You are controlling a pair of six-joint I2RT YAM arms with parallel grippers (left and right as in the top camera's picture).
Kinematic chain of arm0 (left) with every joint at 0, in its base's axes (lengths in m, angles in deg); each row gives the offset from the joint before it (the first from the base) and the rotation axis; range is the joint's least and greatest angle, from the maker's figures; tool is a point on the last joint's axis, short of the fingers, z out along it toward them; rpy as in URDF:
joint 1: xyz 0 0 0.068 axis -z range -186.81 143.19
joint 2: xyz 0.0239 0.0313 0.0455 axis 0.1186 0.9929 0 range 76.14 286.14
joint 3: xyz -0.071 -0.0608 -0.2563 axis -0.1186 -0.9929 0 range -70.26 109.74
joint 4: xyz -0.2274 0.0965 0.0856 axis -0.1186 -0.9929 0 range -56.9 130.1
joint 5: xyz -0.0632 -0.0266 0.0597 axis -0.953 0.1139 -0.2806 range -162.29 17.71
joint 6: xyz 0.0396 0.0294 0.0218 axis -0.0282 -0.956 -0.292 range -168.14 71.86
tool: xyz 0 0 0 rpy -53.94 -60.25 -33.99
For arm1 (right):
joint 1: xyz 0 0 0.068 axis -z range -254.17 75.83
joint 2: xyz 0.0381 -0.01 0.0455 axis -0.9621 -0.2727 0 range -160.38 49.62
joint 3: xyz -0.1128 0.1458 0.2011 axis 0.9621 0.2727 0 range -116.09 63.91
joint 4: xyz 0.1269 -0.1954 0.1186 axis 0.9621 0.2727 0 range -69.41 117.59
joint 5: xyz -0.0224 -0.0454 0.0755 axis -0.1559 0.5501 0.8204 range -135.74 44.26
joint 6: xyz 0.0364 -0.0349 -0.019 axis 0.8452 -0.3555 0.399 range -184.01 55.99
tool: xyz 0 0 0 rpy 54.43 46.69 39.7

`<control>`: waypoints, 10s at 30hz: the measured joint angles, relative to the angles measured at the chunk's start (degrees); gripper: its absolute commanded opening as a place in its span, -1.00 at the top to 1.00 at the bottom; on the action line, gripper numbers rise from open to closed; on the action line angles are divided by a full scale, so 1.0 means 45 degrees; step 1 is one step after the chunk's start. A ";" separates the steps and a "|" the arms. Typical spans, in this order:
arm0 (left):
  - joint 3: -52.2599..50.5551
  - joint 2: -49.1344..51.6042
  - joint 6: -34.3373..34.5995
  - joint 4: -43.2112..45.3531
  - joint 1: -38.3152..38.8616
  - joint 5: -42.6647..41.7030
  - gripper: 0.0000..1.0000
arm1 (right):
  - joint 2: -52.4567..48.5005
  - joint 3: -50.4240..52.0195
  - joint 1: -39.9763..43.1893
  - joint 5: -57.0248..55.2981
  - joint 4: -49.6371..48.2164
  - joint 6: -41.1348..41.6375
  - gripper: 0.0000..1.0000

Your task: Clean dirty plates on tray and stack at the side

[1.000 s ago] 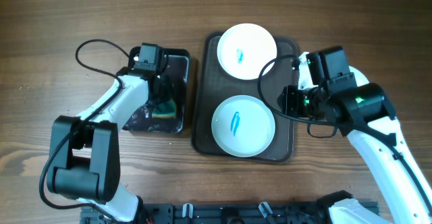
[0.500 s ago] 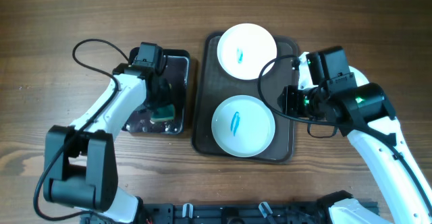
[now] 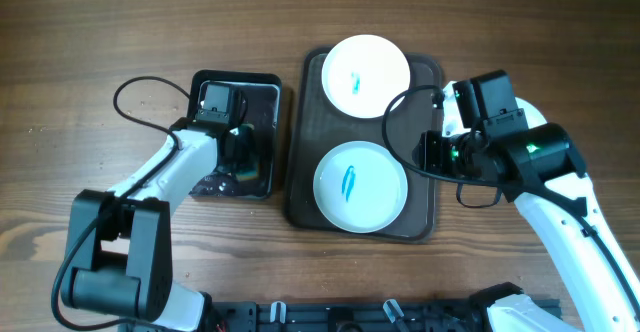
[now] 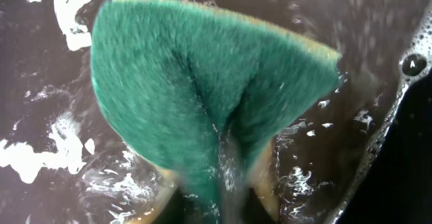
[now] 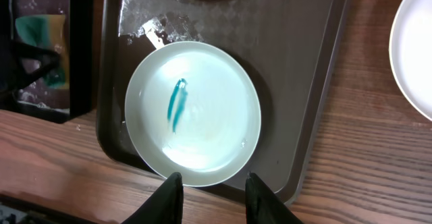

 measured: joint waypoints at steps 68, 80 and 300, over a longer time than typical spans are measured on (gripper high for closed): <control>0.4639 -0.0627 -0.0010 -0.4163 0.3779 -0.1783 0.92 | -0.4619 0.5051 0.0000 0.0860 -0.6800 0.0102 0.91; 0.4639 0.2312 -0.0010 -0.2215 0.5338 -0.3580 0.92 | -0.4619 0.5051 0.0024 0.0908 -0.6878 0.0719 0.91; 0.1797 -0.7718 0.0704 -0.6907 -0.4410 -0.0874 -1.00 | -0.9549 -0.7708 -0.8893 -1.3177 -0.3551 0.0709 0.91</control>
